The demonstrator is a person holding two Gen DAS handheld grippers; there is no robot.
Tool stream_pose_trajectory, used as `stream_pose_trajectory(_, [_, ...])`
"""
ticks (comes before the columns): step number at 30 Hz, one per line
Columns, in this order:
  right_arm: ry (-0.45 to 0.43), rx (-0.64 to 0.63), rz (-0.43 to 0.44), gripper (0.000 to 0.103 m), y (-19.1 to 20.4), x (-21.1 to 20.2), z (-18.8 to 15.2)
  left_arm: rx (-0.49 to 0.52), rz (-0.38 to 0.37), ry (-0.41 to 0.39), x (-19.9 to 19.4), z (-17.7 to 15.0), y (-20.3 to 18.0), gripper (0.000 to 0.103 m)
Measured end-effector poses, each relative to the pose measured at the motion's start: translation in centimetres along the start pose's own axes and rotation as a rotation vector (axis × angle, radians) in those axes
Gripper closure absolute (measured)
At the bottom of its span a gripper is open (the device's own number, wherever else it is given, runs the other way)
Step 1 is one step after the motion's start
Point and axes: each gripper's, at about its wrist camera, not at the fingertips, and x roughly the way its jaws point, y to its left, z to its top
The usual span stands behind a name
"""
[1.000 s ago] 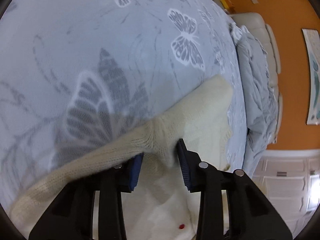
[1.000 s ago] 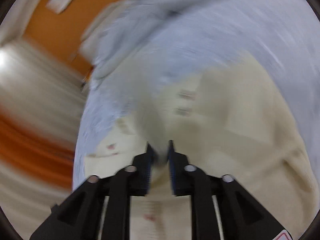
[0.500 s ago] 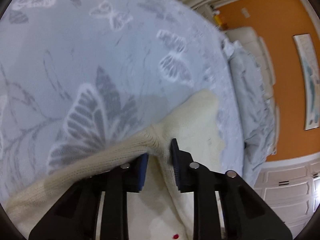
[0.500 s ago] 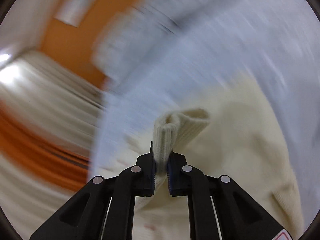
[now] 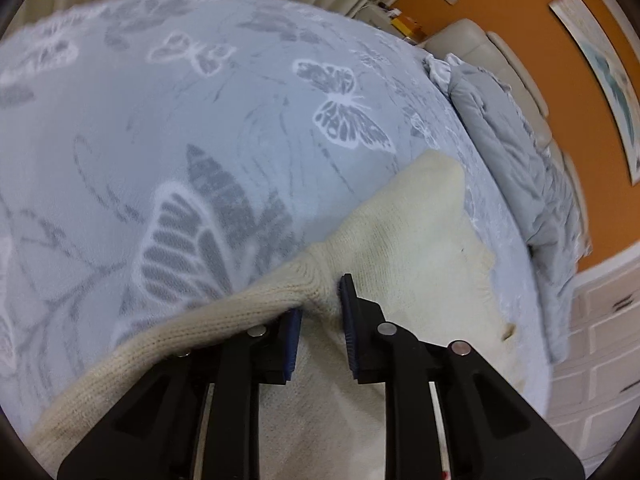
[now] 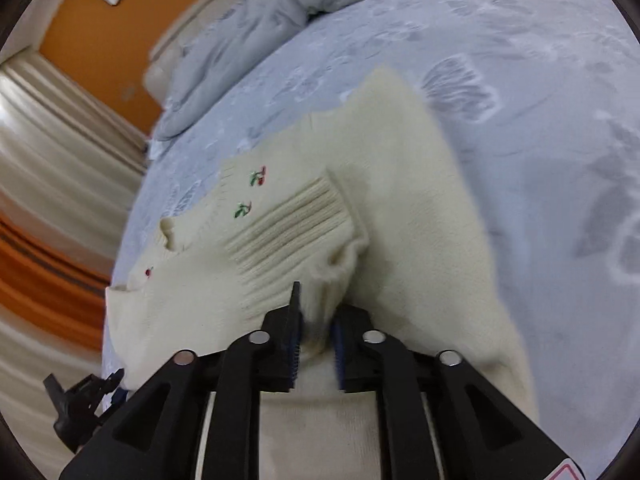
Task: Fold small clothes
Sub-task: 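Grasp the other sleeve cuff with the left tool and lift it, then fold the sleeve and side panel over the body with the left tool, release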
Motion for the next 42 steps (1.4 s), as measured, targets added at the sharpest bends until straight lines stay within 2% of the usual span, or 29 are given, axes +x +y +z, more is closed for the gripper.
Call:
stream_pose_trajectory(1, [-0.021, 0.017, -0.027, 0.075, 0.3, -1.0, -0.1, 0.022, 0.008, 0.004, -0.4, 0.0, -0.4, 0.082])
stream_pose_trajectory(3, [-0.125, 0.037, -0.089, 0.075, 0.8, -4.2, -0.9, 0.049, -0.010, 0.005, -1.9, 0.0, -0.8, 0.080])
stream_pose_trajectory(4, [-0.155, 0.027, -0.068, 0.082, 1.4, -5.0, -1.0, 0.060, -0.030, -0.005, -3.2, -0.1, -1.0, 0.080])
stream_pose_trajectory(5, [-0.157, -0.002, -0.036, 0.094, 2.1, -5.2, -0.8, 0.058, -0.061, -0.023, -4.6, -0.2, -1.2, 0.079])
stream_pose_trajectory(7, [-0.107, -0.104, -0.012, 0.098, 5.1, -4.0, -0.4, 0.070, -0.091, -0.039, -5.7, -0.3, -2.4, 0.074])
stream_pose_trajectory(10, [-0.006, -0.264, 0.030, 0.098, 10.1, 0.5, 0.7, 0.124, -0.074, -0.067, -5.2, 0.0, -4.9, 0.070])
stream_pose_trajectory(12, [0.075, -0.339, -0.045, 0.098, 11.3, 4.9, 1.1, 0.147, 0.013, -0.094, -3.8, 0.5, -6.3, 0.052])
stream_pose_trajectory(13, [0.124, -0.345, -0.104, 0.103, 11.1, 7.1, 1.3, 0.154, 0.076, -0.068, -2.3, 0.7, -6.3, 0.045])
stream_pose_trajectory(14, [0.146, -0.298, -0.101, 0.103, 10.1, 8.9, 1.7, 0.160, 0.142, -0.015, -0.2, 0.9, -6.0, 0.047])
stream_pose_trajectory(15, [0.129, -0.248, -0.075, 0.103, 9.9, 8.7, 2.3, 0.166, 0.170, 0.027, 1.1, 0.9, -5.6, 0.047])
stream_pose_trajectory(17, [0.088, -0.165, -0.054, 0.099, 10.0, 7.5, 3.1, 0.256, 0.231, -0.018, 1.8, 1.1, -5.6, 0.043])
stream_pose_trajectory(18, [0.033, -0.151, -0.025, 0.099, 9.3, 6.1, 3.3, 0.266, 0.249, 0.022, 2.7, 1.4, -4.9, 0.041])
stream_pose_trajectory(19, [0.005, -0.157, -0.036, 0.101, 8.5, 5.6, 3.0, 0.247, 0.211, 0.030, 2.9, 1.6, -4.2, 0.039])
stream_pose_trajectory(20, [0.040, -0.165, -0.120, 0.103, 6.8, 6.5, 2.3, 0.250, 0.183, 0.017, 2.8, 1.7, -3.8, 0.038])
stream_pose_trajectory(21, [0.062, -0.158, -0.086, 0.103, 5.7, 7.1, 1.8, 0.273, 0.175, 0.019, 2.9, 1.7, -3.7, 0.037])
stream_pose_trajectory(22, [0.043, -0.133, -0.040, 0.103, 4.9, 6.1, 1.5, 0.331, 0.177, 0.010, 2.8, 1.3, -4.0, 0.037])
stream_pose_trajectory(23, [0.047, -0.112, -0.057, 0.102, 4.9, 5.1, 1.5, 0.366, 0.177, 0.005, 2.6, 1.0, -4.1, 0.037])
stream_pose_trajectory(24, [0.033, -0.090, -0.069, 0.095, 5.0, 3.7, 1.4, 0.381, 0.168, 0.005, 2.2, 0.9, -4.1, 0.037])
stream_pose_trajectory(25, [-0.010, -0.063, -0.032, 0.087, 5.0, 1.1, 0.6, 0.375, 0.141, 0.019, 1.2, 0.9, -3.8, 0.038])
stream_pose_trajectory(27, [-0.034, -0.076, 0.011, 0.083, 4.5, -2.3, -1.4, 0.344, 0.087, 0.049, -0.9, 0.6, -2.7, 0.038])
stream_pose_trajectory(29, [-0.036, -0.133, -0.060, 0.070, 4.0, -5.3, -5.0, 0.341, 0.033, 0.078, -4.5, -0.5, -0.8, 0.035])
stream_pose_trajectory(33, [0.078, -0.201, -0.169, 0.070, 1.3, -9.3, -10.8, 0.422, 0.066, 0.107, -10.7, -3.9, 2.4, 0.028])
stream_pose_trajectory(36, [0.147, -0.213, -0.237, 0.060, 0.1, -10.4, -14.5, 0.494, 0.130, 0.136, -14.1, -6.4, 4.4, 0.020])
stream_pose_trajectory(39, [0.165, -0.159, -0.240, 0.049, -1.0, -11.9, -16.9, 0.421, 0.101, 0.214, -16.4, -7.9, 7.2, 0.016])
stream_pose_trajectory(41, [0.177, -0.104, -0.224, 0.040, -2.0, -12.8, -18.1, 0.371, 0.127, 0.256, -17.1, -8.8, 9.6, 0.015])
stream_pose_trajectory(42, [0.184, -0.087, -0.214, 0.039, -2.2, -12.8, -18.6, 0.360, 0.136, 0.269, -17.2, -9.0, 10.2, 0.015])
